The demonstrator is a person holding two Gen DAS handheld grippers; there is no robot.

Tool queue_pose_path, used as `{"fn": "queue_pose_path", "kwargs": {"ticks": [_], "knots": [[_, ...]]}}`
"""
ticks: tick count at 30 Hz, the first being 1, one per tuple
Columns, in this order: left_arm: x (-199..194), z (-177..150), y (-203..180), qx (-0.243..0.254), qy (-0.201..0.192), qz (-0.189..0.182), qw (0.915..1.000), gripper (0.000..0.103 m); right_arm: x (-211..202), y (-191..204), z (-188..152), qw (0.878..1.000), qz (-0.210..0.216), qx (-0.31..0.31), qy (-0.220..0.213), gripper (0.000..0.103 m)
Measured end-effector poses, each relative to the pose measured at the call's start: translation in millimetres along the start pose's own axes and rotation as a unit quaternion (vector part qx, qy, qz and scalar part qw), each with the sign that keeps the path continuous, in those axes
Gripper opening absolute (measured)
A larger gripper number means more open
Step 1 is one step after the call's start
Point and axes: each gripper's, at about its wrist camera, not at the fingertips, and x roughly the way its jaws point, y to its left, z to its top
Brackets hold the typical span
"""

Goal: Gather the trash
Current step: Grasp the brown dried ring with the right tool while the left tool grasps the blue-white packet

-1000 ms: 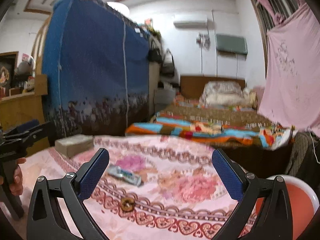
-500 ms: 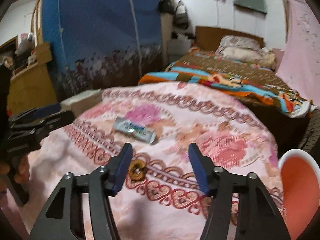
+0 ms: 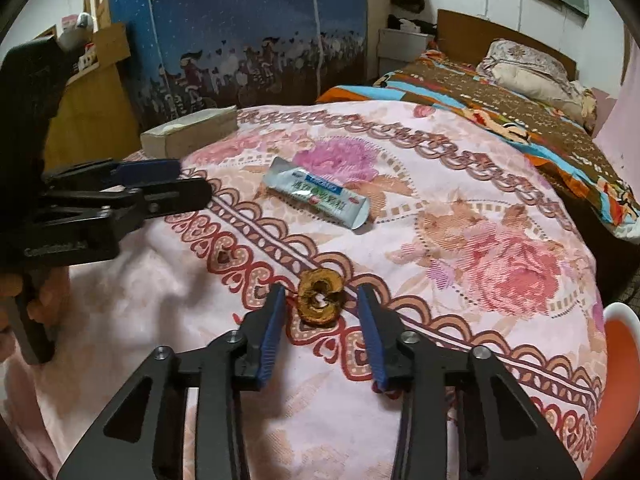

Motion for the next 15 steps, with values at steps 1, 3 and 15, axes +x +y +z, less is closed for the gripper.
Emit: {"fn": "queue_pose_path", "kwargs": {"ticks": [1,3,15], "knots": [[2,2,-1,0.002,0.002,-0.003,1.0000,0.046,1,0,0,1.000,0.004,-0.001,0.002,0.024],[8,8,-3,0.005,0.006,-0.008,0.9999,0.046,0,-1,0,1.000,0.011,0.001,0.001,0.023],[40,30,-20,0.055,0.017,-0.012,0.9983,0.044,-16,-35,-2,0.998,-0.014,0.048,-0.024,0.022]]}}
